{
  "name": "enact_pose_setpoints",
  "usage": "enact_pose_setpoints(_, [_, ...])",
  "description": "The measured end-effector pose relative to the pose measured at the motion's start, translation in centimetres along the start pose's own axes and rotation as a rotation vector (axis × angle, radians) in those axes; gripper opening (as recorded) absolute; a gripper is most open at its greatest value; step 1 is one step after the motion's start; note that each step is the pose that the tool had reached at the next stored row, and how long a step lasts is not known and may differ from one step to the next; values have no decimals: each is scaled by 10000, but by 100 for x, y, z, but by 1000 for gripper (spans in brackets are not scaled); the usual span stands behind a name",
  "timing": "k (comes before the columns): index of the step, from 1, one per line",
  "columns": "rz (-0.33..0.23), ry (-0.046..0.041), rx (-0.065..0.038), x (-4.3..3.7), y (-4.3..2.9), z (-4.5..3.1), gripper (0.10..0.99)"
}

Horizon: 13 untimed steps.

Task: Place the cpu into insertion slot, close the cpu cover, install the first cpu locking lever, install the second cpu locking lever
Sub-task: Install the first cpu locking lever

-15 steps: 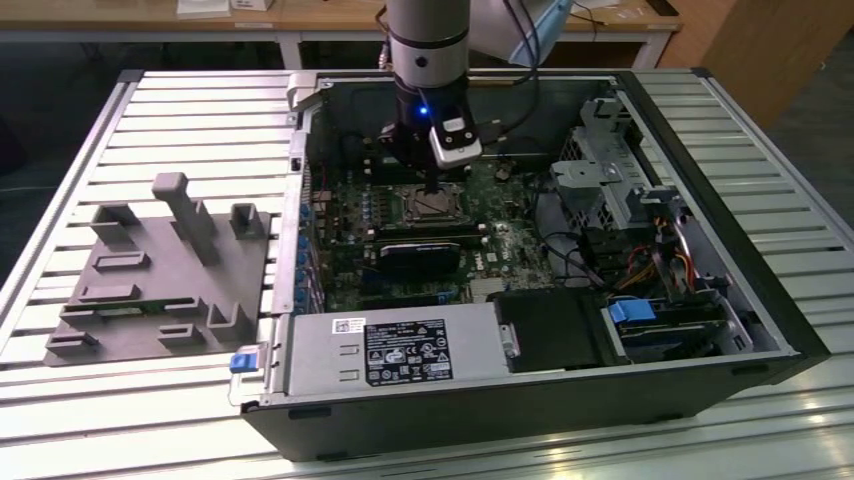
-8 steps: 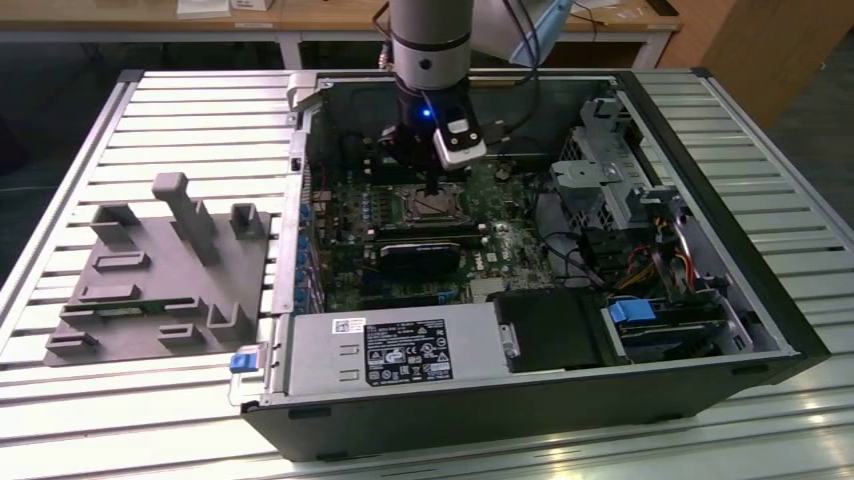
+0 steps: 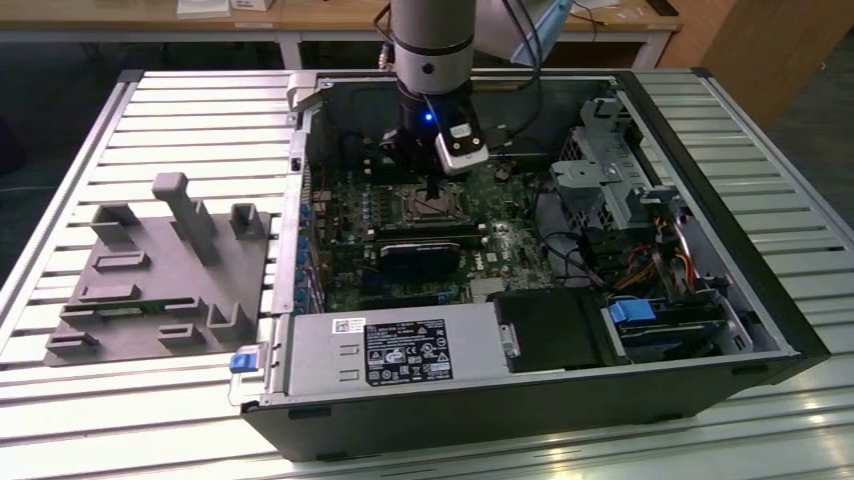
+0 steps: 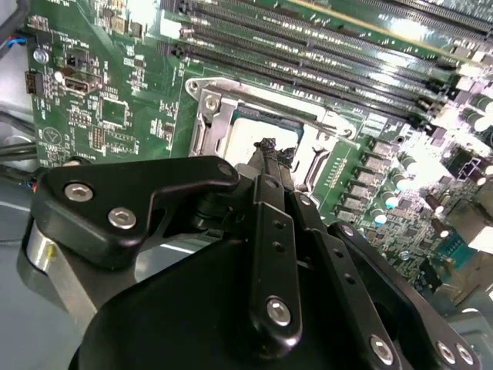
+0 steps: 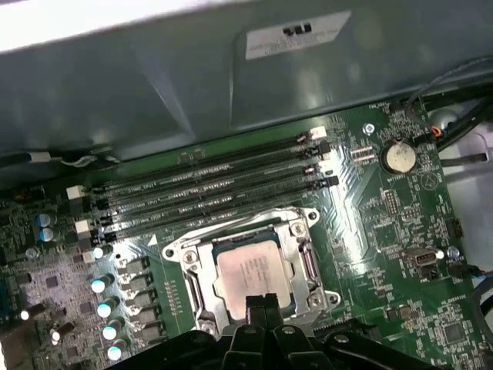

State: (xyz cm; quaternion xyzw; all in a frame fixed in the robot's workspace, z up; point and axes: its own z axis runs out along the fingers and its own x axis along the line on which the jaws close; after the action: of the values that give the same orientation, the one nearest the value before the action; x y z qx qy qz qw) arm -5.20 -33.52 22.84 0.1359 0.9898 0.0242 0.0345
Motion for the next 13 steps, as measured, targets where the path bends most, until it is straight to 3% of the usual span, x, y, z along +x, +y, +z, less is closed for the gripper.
enact_pose_setpoints(4, [1,2,2,-2,-1,0,102])
enact_pose_setpoints(10, [16,323,92,-54,9,5,102])
enact_pose_setpoints(13, [17,339,98,-54,9,5,102])
